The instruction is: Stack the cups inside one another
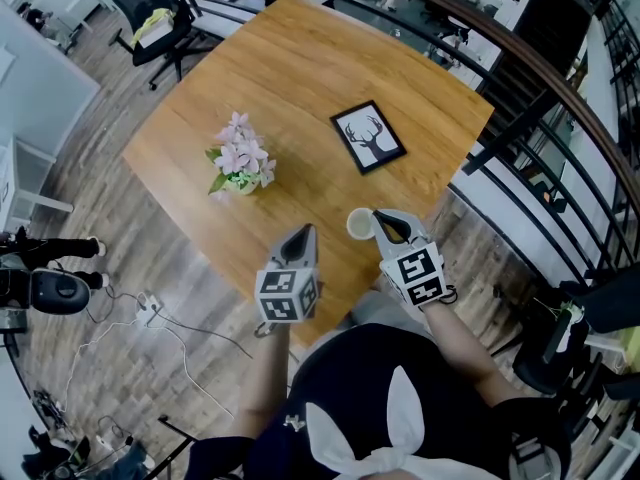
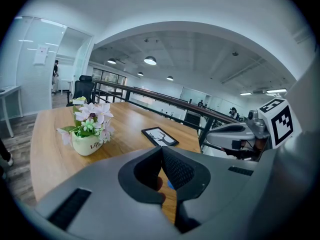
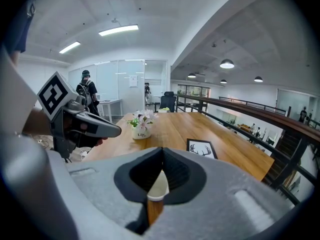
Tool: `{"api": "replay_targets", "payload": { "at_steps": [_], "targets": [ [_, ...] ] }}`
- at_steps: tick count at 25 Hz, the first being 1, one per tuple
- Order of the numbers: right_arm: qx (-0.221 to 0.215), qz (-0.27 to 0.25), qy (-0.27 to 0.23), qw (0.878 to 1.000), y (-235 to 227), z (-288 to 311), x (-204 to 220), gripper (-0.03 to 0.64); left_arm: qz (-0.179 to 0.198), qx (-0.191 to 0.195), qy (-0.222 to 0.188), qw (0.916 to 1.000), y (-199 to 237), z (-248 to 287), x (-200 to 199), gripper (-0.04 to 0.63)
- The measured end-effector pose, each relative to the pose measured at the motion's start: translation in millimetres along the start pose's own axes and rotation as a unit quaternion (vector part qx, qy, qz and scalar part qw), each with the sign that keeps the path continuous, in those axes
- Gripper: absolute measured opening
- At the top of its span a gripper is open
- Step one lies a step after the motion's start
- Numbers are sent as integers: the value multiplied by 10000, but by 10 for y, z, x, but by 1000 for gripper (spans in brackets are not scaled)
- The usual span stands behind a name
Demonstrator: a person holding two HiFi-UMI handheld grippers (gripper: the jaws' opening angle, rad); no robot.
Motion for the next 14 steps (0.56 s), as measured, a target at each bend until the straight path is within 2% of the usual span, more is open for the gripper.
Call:
{"api": "replay_targets", "payload": {
  "at_steps": [14],
  "targets": [
    [-14,5,119,9999,1,-6,79,-3,-19,-10,52,10000,-35,-6,47,15]
  ]
}}
Point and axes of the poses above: the fingertips, and each gripper's own axes: z forward along the fingers, y to its left, x out of its underside, the point moved 2 cm from there along -z, backward along the fingers, and after that the axes turned 7 degrees about x, right-handed, at the moved point
